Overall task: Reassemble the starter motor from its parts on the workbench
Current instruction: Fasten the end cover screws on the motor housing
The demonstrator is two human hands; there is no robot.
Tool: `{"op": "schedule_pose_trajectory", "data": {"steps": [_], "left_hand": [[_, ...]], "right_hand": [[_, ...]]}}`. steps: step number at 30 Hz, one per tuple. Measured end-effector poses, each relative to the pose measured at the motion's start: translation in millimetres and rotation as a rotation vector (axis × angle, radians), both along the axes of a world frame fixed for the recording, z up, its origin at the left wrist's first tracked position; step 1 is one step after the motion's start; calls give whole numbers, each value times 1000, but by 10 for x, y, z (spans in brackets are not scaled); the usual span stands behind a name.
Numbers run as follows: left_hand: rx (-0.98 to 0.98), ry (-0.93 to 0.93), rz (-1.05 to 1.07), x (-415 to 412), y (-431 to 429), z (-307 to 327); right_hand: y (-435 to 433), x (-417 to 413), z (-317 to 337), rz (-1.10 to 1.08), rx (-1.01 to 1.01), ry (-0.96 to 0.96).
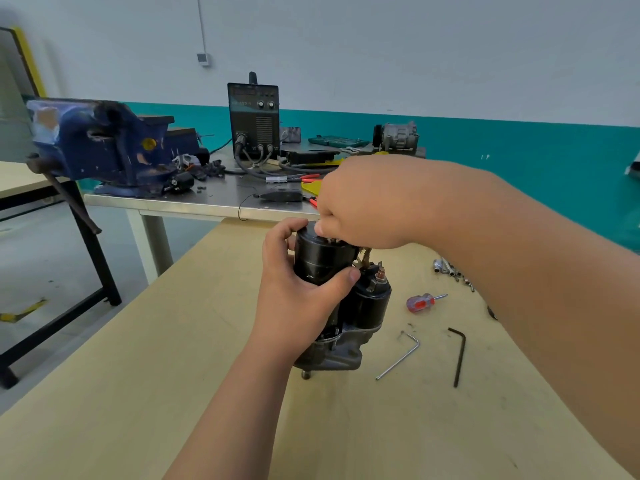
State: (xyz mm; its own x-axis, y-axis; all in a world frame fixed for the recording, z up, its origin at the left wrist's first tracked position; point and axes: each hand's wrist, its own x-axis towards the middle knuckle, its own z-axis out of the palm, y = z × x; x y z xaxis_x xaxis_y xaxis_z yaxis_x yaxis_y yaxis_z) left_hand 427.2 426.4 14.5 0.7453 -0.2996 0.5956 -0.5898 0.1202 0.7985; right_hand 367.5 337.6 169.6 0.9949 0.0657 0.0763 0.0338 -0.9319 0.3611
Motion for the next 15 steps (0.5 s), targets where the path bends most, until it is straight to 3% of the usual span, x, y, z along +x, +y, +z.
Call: {"op": "schedule_pose_trajectory", "data": {"steps": [9, 15], "left_hand": [[-44, -13, -16, 41, 16, -15], [-61, -23, -36, 53, 25, -22]], "right_hand": [[19, -6, 11, -5, 27, 37], [-9, 1, 32, -24, 153, 68]]}}
